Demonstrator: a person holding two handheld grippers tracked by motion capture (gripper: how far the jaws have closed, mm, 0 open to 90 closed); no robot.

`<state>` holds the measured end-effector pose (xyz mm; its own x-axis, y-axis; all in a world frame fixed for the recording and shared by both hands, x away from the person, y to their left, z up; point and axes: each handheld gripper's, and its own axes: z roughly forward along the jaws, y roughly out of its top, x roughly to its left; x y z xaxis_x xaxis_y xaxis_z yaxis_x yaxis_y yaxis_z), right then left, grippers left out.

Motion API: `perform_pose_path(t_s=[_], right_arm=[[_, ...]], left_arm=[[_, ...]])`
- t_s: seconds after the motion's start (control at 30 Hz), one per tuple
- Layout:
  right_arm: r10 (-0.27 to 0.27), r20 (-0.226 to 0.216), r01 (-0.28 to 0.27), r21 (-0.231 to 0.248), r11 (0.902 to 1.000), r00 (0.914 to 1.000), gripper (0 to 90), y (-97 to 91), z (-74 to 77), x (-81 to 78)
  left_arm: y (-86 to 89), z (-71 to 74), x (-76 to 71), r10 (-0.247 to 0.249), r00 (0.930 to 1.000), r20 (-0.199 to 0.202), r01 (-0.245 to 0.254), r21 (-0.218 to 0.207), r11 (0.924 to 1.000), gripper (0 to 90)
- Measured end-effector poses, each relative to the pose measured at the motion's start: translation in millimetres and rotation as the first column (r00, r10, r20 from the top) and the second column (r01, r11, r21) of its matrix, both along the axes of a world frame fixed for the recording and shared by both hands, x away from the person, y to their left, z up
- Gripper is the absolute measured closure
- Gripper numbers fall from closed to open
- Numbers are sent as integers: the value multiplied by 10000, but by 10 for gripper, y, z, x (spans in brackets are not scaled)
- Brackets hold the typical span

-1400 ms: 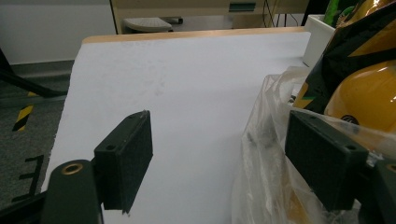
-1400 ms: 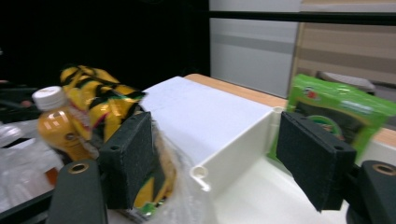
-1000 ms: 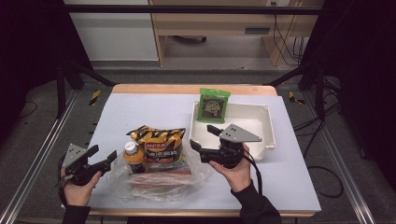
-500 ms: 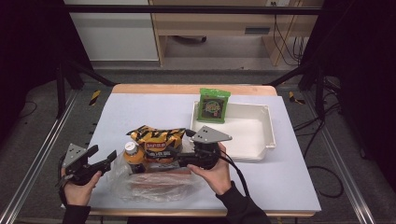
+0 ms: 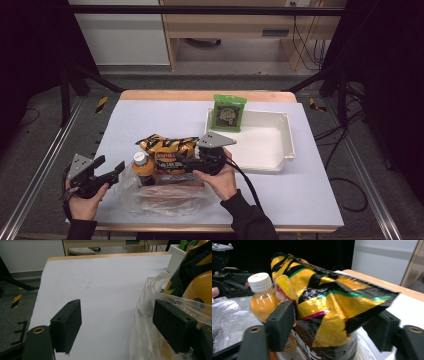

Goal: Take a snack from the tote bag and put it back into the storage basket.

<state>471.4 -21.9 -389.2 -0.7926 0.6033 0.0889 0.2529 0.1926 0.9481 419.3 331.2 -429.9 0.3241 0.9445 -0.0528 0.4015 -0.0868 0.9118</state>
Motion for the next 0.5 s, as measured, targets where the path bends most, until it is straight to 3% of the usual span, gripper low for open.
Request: perform_pose_path(t_s=[0.1, 0.13, 0.3, 0.37, 0.4, 0.5], right_arm=[[100, 67, -100, -51, 9999, 9999, 363, 17, -13, 5], [121, 243, -116, -194, 9997, 9996, 444, 31, -22, 13], [336, 337, -327, -274, 9991, 9989, 671, -1, -8, 18], [372, 349, -362, -278, 9990, 9987, 698, -7, -6, 19], [499, 421, -487, -297, 9984, 9979, 786, -19, -4, 24], [701, 412, -692, -218, 9974, 9967, 837, -30, 3, 25]], left_arm=[[2, 0, 0, 23, 10000, 5, -23, -3, 10000, 225], [3, -1, -1, 28, 10000, -2, -28, -4, 10000, 225], [3, 4, -3, 17, 10000, 28, -17, -28, 10000, 226], [4, 3, -3, 24, 10000, 11, -24, -21, 10000, 226], [4, 2, -4, 26, 10000, 9, -26, -17, 10000, 226], [5, 2, -3, 26, 10000, 14, -26, -40, 10000, 226]])
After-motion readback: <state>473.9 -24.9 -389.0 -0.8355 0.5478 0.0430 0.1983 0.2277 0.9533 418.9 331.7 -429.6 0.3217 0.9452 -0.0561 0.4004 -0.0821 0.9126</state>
